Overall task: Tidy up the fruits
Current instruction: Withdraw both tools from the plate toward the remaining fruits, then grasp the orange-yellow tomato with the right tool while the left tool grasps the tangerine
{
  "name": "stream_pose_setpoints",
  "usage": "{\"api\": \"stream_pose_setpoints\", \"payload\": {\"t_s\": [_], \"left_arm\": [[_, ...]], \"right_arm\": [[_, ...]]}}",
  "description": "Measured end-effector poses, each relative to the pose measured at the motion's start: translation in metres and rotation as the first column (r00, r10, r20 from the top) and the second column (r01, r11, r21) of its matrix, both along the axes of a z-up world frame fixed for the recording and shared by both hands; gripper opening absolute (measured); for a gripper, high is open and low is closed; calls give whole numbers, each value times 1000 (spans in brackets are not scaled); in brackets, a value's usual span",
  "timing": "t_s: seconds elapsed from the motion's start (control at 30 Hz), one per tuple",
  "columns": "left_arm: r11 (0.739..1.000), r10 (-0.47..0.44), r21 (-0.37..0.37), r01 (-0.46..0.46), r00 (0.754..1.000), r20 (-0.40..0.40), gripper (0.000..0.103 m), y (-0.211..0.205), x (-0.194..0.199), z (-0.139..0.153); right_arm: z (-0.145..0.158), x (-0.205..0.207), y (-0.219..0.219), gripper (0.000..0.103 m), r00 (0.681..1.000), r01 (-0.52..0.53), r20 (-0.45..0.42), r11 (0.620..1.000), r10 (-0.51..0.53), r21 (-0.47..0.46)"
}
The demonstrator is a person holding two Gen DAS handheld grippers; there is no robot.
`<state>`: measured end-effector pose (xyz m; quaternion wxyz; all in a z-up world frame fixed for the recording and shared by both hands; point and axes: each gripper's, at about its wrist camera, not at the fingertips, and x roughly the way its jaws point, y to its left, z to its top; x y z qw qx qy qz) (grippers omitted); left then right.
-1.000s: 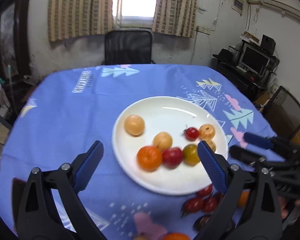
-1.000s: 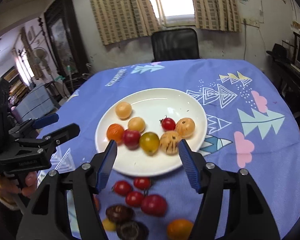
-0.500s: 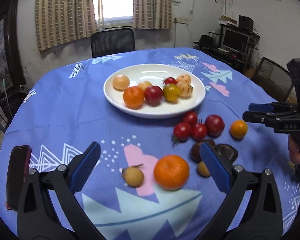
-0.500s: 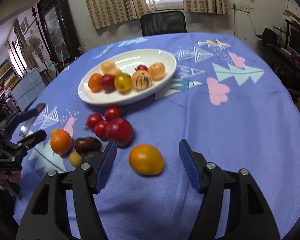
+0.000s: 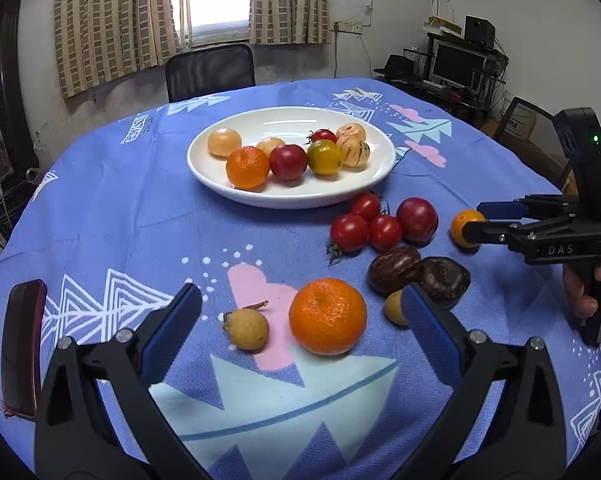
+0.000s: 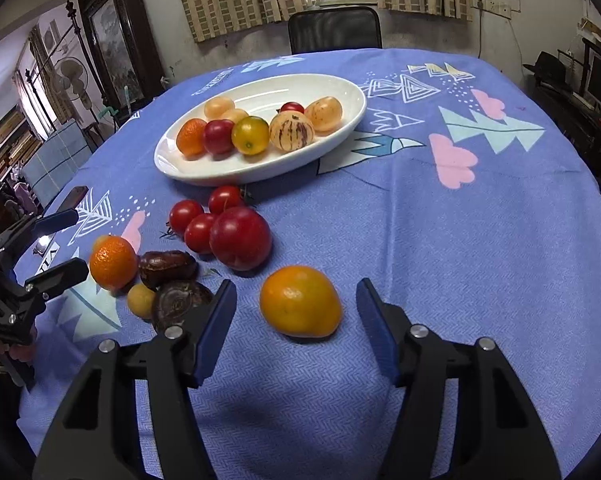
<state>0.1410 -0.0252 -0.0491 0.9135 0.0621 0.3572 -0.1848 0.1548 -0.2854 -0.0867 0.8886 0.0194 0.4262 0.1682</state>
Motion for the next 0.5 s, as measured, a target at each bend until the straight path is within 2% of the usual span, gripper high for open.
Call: {"api": "stream_pose_setpoints", "payload": {"t_s": [0.23,0.5], "left_arm": [[1000,-18,-19,18,1000,-6,101,-2,2,-2],[998,-45,-41,44,999,-22,98,-4,4,-6]], "right_arm": [[-6,2,1,56,1000,3,-16,1000,-3,-21],[-10,4,0,54,999,8,-44,1000,-9,-18]]}}
